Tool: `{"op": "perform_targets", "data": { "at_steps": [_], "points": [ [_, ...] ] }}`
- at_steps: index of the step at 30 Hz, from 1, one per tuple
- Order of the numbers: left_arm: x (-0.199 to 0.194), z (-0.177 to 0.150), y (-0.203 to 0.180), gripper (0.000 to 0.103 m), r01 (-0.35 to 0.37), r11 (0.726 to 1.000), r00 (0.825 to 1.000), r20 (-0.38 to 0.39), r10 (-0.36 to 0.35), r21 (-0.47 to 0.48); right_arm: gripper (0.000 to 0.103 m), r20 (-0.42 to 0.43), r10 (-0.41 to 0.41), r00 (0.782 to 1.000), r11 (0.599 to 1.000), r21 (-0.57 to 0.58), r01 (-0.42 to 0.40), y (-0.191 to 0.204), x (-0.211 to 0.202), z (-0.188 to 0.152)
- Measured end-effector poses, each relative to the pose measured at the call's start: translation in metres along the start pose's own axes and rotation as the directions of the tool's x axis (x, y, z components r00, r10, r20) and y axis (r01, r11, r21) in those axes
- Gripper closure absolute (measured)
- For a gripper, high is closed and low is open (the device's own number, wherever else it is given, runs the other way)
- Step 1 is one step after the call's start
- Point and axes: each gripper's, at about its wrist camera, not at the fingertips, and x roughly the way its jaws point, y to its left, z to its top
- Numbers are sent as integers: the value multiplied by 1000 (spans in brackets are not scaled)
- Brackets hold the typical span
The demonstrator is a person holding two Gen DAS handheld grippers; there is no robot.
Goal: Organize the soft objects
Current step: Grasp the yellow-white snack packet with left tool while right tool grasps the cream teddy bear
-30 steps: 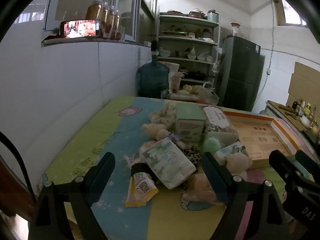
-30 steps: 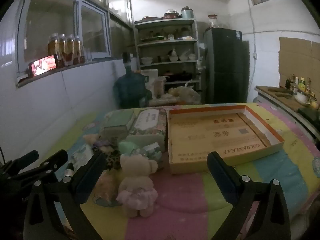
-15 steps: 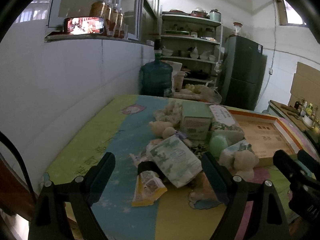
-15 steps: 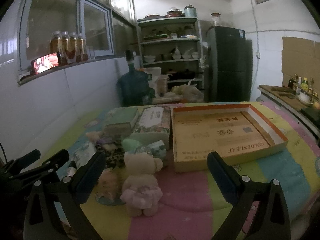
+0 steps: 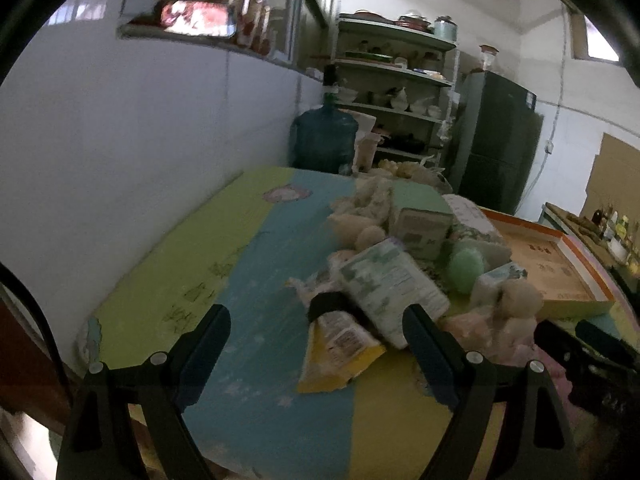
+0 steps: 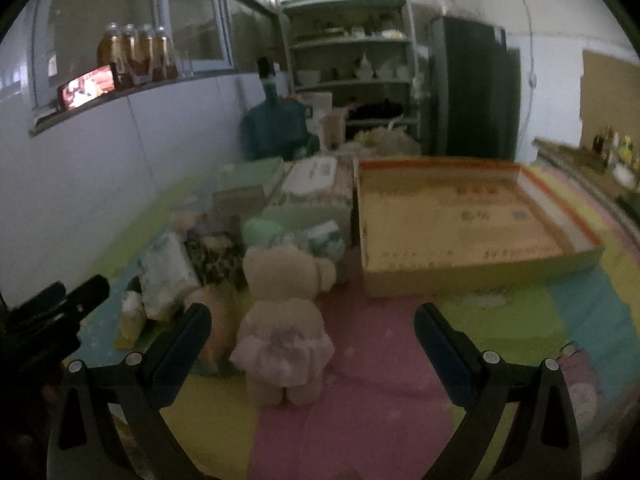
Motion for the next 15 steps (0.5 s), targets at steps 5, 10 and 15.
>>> {"op": "perform_targets", "data": {
  "at_steps": [5, 10, 15],
  "points": [
    [5, -2, 19, 15, -33, 999, 999, 5, 33, -2, 6, -36, 37, 999, 999, 36, -36, -3, 17, -1],
    [23, -4, 19, 15, 18, 999, 999, -40, -20, -39, 14, -53, 53, 997, 998, 44, -50, -4, 28, -2],
    [42, -5, 10, 15, 59, 998, 996, -64, -60, -11, 36, -76, 62, 995, 998, 33, -59, -3, 38, -2]
  ]
}}
